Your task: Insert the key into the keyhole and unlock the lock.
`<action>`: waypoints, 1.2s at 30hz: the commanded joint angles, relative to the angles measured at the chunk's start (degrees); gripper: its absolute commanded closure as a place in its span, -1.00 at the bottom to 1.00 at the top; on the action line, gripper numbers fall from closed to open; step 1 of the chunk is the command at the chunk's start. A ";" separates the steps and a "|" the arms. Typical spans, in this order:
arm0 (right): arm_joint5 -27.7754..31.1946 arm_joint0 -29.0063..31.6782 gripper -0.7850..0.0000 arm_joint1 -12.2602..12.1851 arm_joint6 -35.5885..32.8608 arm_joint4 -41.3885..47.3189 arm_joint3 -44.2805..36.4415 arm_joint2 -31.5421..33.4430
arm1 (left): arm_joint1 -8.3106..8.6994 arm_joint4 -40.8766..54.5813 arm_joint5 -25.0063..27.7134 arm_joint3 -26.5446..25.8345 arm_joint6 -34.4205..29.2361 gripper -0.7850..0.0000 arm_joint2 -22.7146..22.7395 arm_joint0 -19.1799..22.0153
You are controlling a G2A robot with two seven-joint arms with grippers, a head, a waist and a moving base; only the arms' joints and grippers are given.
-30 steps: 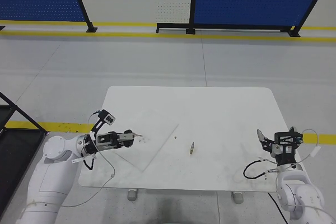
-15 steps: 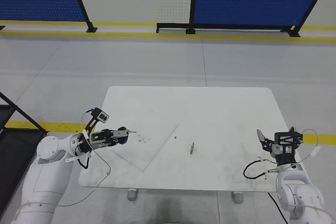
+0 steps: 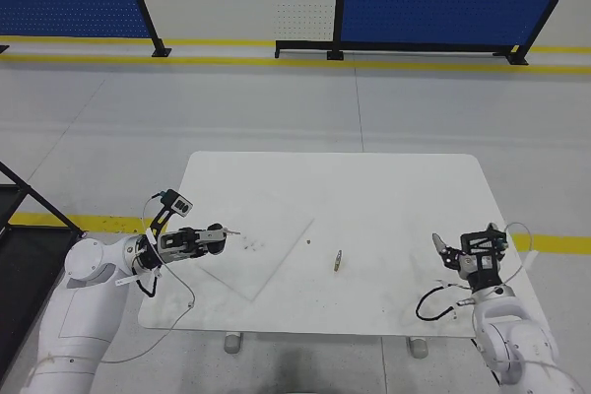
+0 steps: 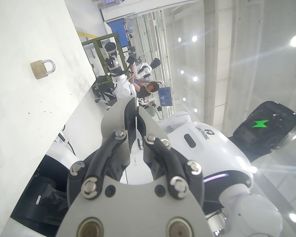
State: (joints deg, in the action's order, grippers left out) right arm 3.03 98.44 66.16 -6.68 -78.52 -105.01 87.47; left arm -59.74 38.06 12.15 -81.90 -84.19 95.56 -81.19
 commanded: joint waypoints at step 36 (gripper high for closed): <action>-7.47 -30.27 -1.00 4.53 -62.32 15.33 2.49 -25.95 | 0.00 0.00 0.00 0.00 0.00 1.00 0.00 0.00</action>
State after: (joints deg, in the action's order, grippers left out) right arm -3.50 69.17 70.47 -68.49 -63.23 -103.14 62.56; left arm -59.74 38.06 12.15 -81.90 -84.19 95.56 -81.19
